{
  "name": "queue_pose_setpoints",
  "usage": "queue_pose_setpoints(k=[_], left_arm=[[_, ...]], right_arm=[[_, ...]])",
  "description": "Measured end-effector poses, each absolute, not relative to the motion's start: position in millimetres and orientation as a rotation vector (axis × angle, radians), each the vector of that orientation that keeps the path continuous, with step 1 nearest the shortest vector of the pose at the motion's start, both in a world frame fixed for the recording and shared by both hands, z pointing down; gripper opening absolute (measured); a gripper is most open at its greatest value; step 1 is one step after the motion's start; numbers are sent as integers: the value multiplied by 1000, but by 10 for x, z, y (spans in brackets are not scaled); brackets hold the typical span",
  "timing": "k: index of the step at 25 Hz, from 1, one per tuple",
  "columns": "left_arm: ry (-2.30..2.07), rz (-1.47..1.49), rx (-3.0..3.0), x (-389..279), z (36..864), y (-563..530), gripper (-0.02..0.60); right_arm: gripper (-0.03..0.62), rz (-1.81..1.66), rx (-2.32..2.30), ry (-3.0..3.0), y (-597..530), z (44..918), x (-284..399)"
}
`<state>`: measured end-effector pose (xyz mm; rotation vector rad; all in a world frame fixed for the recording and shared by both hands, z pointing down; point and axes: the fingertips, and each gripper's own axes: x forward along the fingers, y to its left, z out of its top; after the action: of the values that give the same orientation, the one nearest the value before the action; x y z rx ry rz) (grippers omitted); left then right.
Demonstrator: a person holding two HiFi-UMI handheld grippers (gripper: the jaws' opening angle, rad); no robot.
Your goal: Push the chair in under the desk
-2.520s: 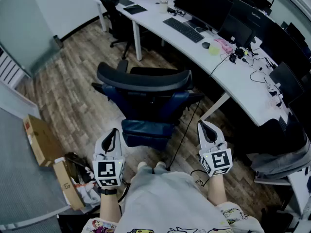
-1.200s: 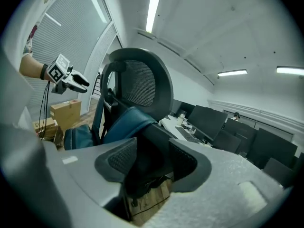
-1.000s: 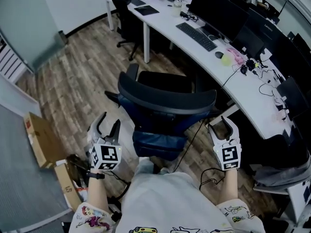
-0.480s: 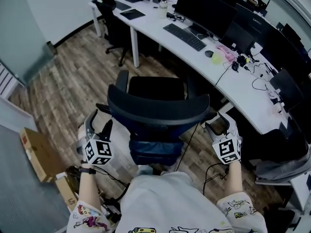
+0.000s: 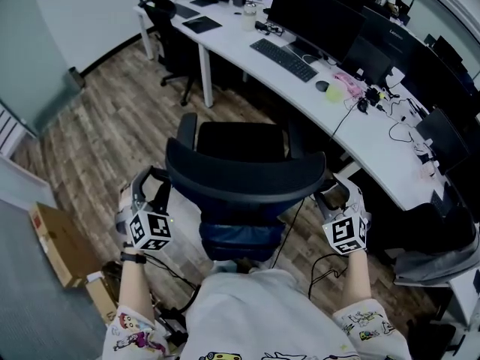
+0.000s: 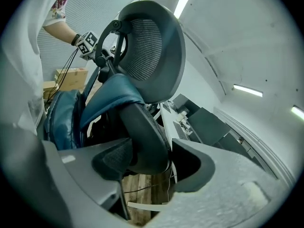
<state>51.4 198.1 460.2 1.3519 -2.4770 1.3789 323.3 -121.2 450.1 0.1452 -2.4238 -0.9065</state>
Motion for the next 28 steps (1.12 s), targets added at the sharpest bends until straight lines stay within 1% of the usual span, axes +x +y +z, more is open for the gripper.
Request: queue_pose_setpoints(k=[12,28], left_arm=[[-2470,1401,1380,172,4589,1842,247],[-2433,1439,1518,-336,4573,1214,242]], right_arm=[[252,-893,170,-2418,-1288,4498,2978],[253,-847,296,-2418,-1672,4479,2706]])
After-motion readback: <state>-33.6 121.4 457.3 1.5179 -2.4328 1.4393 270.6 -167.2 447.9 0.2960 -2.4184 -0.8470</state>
